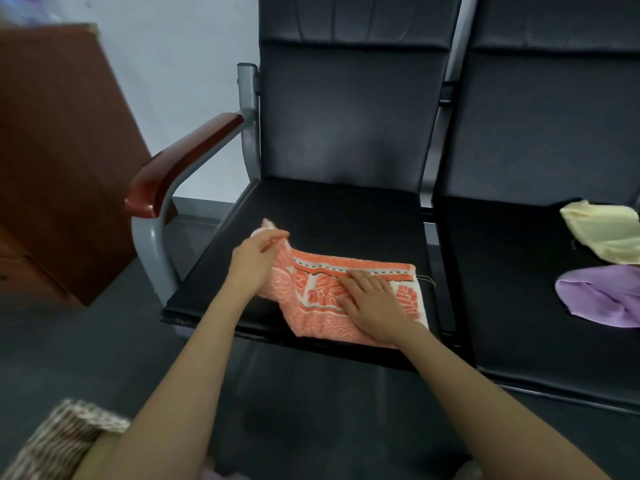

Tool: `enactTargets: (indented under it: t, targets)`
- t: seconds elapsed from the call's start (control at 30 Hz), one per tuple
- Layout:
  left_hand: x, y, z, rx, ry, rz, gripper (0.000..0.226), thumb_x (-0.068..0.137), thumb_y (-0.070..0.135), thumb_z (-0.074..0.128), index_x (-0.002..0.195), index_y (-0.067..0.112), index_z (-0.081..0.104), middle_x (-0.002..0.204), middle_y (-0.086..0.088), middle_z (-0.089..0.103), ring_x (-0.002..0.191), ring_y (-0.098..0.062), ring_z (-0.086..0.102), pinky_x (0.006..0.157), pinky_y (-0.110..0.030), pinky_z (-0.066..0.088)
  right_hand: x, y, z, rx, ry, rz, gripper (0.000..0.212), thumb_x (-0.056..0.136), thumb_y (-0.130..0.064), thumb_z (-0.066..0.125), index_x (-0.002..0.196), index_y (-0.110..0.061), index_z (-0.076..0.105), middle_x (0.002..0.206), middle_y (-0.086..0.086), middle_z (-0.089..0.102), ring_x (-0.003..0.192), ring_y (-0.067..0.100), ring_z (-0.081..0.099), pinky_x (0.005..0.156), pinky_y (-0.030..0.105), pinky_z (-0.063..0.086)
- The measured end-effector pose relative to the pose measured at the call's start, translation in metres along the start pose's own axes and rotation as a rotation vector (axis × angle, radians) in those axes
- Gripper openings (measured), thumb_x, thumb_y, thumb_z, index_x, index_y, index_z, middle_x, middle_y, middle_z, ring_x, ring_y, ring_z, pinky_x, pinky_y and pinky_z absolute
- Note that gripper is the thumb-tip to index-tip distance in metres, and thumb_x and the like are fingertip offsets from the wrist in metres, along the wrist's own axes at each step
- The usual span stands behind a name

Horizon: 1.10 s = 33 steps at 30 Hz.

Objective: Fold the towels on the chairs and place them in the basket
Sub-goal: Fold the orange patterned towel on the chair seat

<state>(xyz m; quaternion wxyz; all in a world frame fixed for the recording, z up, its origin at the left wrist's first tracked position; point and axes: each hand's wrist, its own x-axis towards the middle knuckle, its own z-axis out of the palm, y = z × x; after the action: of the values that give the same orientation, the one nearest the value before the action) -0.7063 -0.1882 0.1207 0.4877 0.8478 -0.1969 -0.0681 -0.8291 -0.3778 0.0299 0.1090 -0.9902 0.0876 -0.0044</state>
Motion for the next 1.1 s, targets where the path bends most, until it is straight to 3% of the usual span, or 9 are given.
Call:
enactTargets:
  t: [0.1, 0.2, 0.27, 0.33, 0.5, 0.73, 0.87, 0.97, 1.1]
  targets:
    - [-0.004, 0.023, 0.010, -0.070, -0.125, 0.006, 0.029, 0.097, 0.021, 0.048, 0.117, 0.032, 0.066, 0.123, -0.001, 0.061, 0.101, -0.013, 0.061, 0.089, -0.031, 0.051, 0.013, -0.027, 0.008, 0.013, -0.012, -0.053, 0.059, 0.099, -0.050, 0.016, 0.150, -0.023, 0.020, 0.158, 0.000, 0.016, 0.147, 0.018, 0.008, 0.117, 0.038, -0.001]
    - [-0.013, 0.039, 0.029, -0.026, -0.245, 0.095, 0.033, 0.097, 0.017, 0.050, 0.126, 0.026, 0.061, 0.129, 0.009, 0.051, 0.112, -0.011, 0.053, 0.090, -0.017, 0.043, 0.017, -0.046, 0.002, 0.245, 0.059, -0.162, 0.053, 0.097, -0.032, 0.039, 0.147, -0.016, 0.031, 0.152, 0.002, 0.030, 0.140, 0.019, 0.024, 0.118, 0.032, 0.015]
    - [-0.017, 0.044, 0.042, 0.125, -0.299, 0.141, 0.035, 0.096, 0.013, 0.050, 0.129, 0.019, 0.058, 0.126, 0.007, 0.048, 0.114, -0.012, 0.050, 0.088, -0.014, 0.039, 0.014, -0.048, -0.011, 0.532, 0.087, -0.142, 0.042, 0.093, -0.012, 0.050, 0.135, -0.010, 0.048, 0.133, -0.002, 0.045, 0.121, 0.014, 0.042, 0.101, 0.016, 0.032]
    - [-0.016, 0.042, 0.050, 0.209, -0.315, 0.138, 0.038, 0.095, 0.013, 0.051, 0.132, 0.016, 0.056, 0.135, -0.003, 0.051, 0.118, -0.018, 0.051, 0.093, -0.021, 0.039, 0.010, -0.036, -0.024, 0.621, 0.114, -0.076, 0.029, 0.087, -0.002, 0.050, 0.111, -0.011, 0.063, 0.110, 0.000, 0.059, 0.100, 0.019, 0.054, 0.084, 0.026, 0.041]
    - [-0.019, 0.048, 0.059, 0.257, -0.386, 0.126, 0.045, 0.094, 0.016, 0.054, 0.139, 0.016, 0.047, 0.143, -0.004, 0.045, 0.107, -0.011, 0.052, 0.083, -0.020, 0.041, -0.012, 0.020, -0.047, 0.262, 0.095, 0.055, 0.029, 0.090, -0.017, 0.053, 0.116, -0.024, 0.065, 0.117, -0.006, 0.061, 0.115, 0.017, 0.043, 0.101, 0.039, 0.037]
    - [-0.038, 0.057, 0.088, 0.281, -0.519, 0.186, 0.049, 0.095, 0.015, 0.054, 0.142, 0.021, 0.042, 0.155, 0.002, 0.026, 0.132, -0.015, 0.040, 0.089, -0.015, 0.034, -0.030, 0.037, -0.041, 0.343, -0.142, 0.031, 0.034, 0.088, -0.036, 0.064, 0.121, -0.029, 0.062, 0.127, -0.013, 0.056, 0.121, 0.015, 0.045, 0.104, 0.042, 0.038]
    - [-0.037, 0.047, 0.088, 0.154, -0.650, 0.081, 0.064, 0.093, 0.037, 0.057, 0.148, 0.032, 0.026, 0.153, 0.005, 0.029, 0.120, -0.014, 0.051, 0.096, -0.030, 0.045, -0.036, 0.043, -0.051, 0.494, -0.212, 0.118, 0.022, 0.093, -0.022, 0.056, 0.111, -0.029, 0.066, 0.098, -0.015, 0.064, 0.090, 0.005, 0.057, 0.084, 0.029, 0.049]
    - [-0.030, 0.037, 0.077, 0.026, -0.485, 0.035, 0.057, 0.095, 0.037, 0.053, 0.147, 0.027, 0.030, 0.150, 0.004, 0.035, 0.109, -0.014, 0.057, 0.088, -0.026, 0.049, -0.040, 0.041, -0.058, 0.640, -0.257, 0.168, 0.033, 0.096, -0.017, 0.047, 0.119, -0.033, 0.065, 0.108, -0.018, 0.065, 0.100, 0.000, 0.057, 0.086, 0.018, 0.041]
    - [-0.026, 0.004, 0.076, 0.489, -0.314, 0.206, 0.050, 0.100, 0.037, 0.042, 0.146, 0.019, 0.035, 0.154, -0.002, 0.029, 0.142, -0.017, 0.023, 0.117, -0.036, 0.019, -0.039, 0.032, -0.068, 0.841, -0.190, 0.269, 0.039, 0.099, -0.021, 0.032, 0.115, -0.020, 0.067, 0.120, -0.009, 0.062, 0.112, 0.005, 0.053, 0.098, 0.024, 0.038]
